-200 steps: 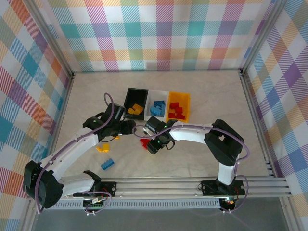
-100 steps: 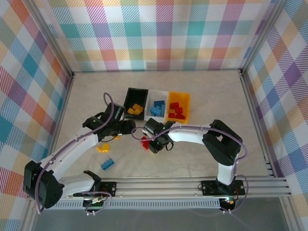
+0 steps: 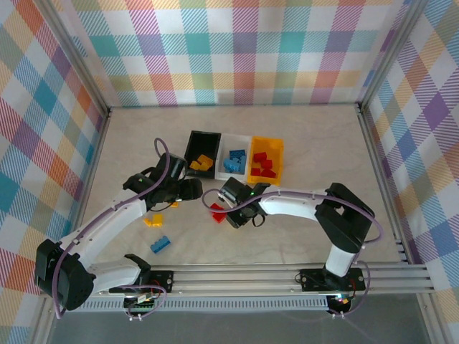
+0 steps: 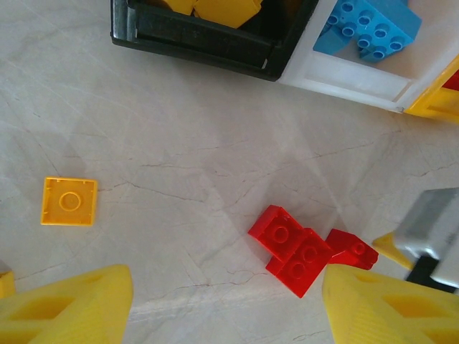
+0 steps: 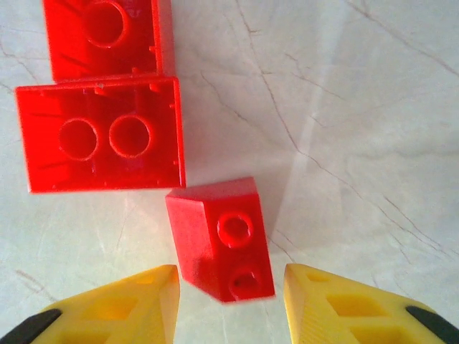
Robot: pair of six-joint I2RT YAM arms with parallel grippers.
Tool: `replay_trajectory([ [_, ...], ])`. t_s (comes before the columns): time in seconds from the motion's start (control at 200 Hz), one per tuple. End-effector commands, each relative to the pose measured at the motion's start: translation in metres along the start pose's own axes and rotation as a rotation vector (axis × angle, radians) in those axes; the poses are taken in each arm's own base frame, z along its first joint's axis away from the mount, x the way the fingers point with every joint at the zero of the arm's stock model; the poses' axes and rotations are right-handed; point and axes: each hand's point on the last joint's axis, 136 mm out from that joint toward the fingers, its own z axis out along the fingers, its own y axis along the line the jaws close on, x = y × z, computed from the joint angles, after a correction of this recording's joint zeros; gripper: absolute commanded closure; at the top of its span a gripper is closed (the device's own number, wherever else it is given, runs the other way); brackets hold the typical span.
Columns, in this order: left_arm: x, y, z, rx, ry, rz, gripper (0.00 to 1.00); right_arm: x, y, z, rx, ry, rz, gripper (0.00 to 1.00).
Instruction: Sort the legos into containers by color
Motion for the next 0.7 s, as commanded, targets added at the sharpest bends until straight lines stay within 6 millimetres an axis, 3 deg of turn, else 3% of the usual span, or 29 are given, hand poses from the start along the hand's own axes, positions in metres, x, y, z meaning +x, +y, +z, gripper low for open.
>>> replay_trajectory([
  [0.0, 0.004, 0.008, -0.005, -0.016, 0.006, -0.007, 0.29, 0.0, -0.007, -0.019, 0.014, -0.033, 0.04, 0.57],
  [0.17, 0.004, 0.008, -0.004, -0.014, 0.003, -0.008, 0.29, 0.002, -0.007, -0.029, -0.047, -0.058, 0.044, 0.52],
  [0.38, 0.006, 0.01, -0.002, -0.017, 0.012, -0.01, 0.29, -0.002, 0.007, -0.01, -0.109, -0.012, -0.017, 0.4],
  [0.695, 0.007, 0.015, -0.004, -0.029, 0.013, -0.008, 0.29, -0.015, 0.006, 0.015, -0.084, 0.025, -0.057, 0.39],
])
